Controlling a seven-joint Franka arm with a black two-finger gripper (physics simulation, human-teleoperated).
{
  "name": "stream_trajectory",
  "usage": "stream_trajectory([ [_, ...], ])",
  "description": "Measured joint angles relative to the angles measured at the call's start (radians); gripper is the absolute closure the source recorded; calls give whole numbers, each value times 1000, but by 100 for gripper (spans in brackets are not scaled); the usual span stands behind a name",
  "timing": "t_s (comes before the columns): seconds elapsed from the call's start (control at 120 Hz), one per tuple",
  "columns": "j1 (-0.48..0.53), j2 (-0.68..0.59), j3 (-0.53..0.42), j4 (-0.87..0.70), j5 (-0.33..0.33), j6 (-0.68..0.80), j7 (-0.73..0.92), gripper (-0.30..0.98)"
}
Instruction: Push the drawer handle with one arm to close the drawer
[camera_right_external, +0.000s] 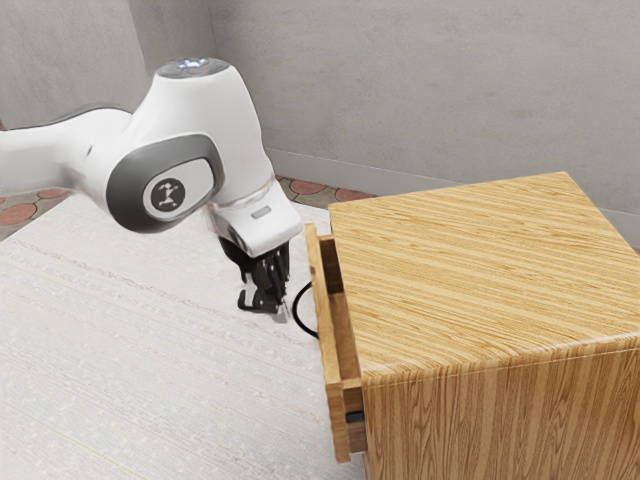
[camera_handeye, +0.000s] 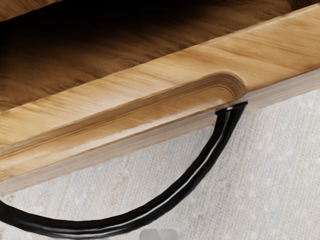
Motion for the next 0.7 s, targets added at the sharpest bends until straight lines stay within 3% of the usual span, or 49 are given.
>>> stream_trajectory([
  [0.533, -2, 124, -42, 97, 37, 44, -22, 80],
  [0.7, 15, 93, -47, 94, 49, 48, -30, 73],
])
